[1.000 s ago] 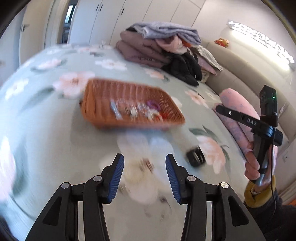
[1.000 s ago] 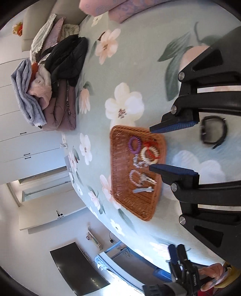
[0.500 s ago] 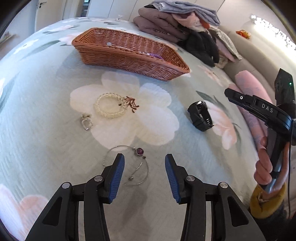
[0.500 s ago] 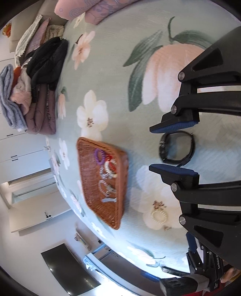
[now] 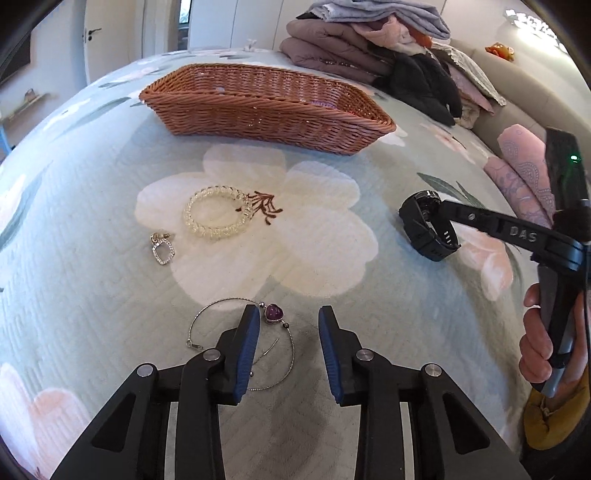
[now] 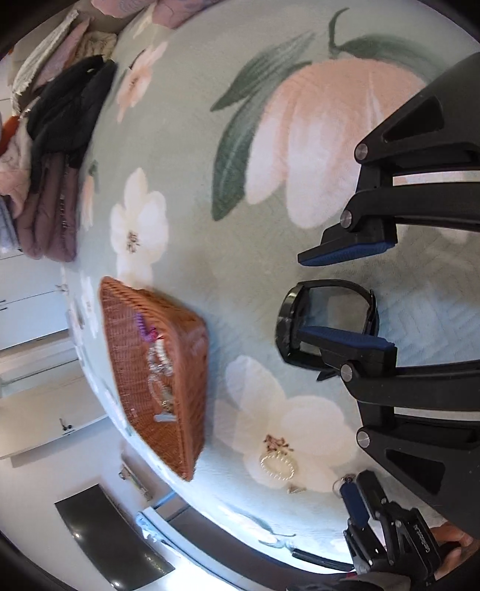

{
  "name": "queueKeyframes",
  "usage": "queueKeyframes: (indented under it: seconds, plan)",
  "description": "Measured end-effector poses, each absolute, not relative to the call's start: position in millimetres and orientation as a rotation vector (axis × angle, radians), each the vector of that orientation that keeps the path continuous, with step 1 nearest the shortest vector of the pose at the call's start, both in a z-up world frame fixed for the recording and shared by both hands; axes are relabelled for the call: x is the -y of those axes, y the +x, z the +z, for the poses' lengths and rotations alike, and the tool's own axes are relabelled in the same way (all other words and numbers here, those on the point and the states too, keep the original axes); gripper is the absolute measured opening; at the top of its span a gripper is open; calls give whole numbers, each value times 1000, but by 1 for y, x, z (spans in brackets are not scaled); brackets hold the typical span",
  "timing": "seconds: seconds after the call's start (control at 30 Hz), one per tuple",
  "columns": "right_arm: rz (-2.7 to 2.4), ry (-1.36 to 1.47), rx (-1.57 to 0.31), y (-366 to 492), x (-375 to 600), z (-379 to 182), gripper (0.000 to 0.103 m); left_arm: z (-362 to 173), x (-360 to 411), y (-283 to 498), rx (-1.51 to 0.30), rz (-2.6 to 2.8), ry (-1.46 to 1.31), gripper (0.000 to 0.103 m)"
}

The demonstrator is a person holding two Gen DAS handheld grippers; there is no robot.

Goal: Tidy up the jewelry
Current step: 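Grasp the silver heart bangle with the left tool while the right tool grasps the black watch, then carry the bangle and watch into the basket and open both tools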

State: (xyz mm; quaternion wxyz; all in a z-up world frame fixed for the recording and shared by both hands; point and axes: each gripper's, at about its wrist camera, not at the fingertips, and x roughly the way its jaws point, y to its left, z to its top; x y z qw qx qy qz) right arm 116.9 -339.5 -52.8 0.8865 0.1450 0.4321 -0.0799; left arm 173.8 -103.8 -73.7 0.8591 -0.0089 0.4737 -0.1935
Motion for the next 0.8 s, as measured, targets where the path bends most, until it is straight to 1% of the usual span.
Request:
queueKeyframes:
  seconds: [0.2,0.23,0.3,0.37,0.47,0.5,0.53,0.57,0.63,0.8]
  plan:
    - [-172,267,-925,125,334,-62,37,-78,104,173,-973,-394,-41,32]
    - [-172,262,-929,126,333,-64,37,-77,104,172,-970,-389,-39,30]
    - [-173,256,-942,128,332,-68,33,-78,106,172,-967,-384,-26,24]
    - [-176,258,-951,131,332,-72,26,-79,106,172,-963,-376,-23,18]
    - [-182,264,-955,132,333,-75,22,-80,104,173,-962,-375,-31,11]
    - [-183,264,-954,132,334,-75,21,-80,103,174,-963,-379,-36,11]
    - [-188,262,-953,132,334,-74,15,-80,103,174,-962,-382,-39,11]
    - [-196,258,-950,131,334,-74,13,-80,102,174,-961,-384,-41,11]
    - [-196,258,-949,131,335,-74,10,-80,102,173,-957,-389,-43,11]
    - [-204,254,-945,131,335,-74,8,-79,100,171,-954,-406,-53,11]
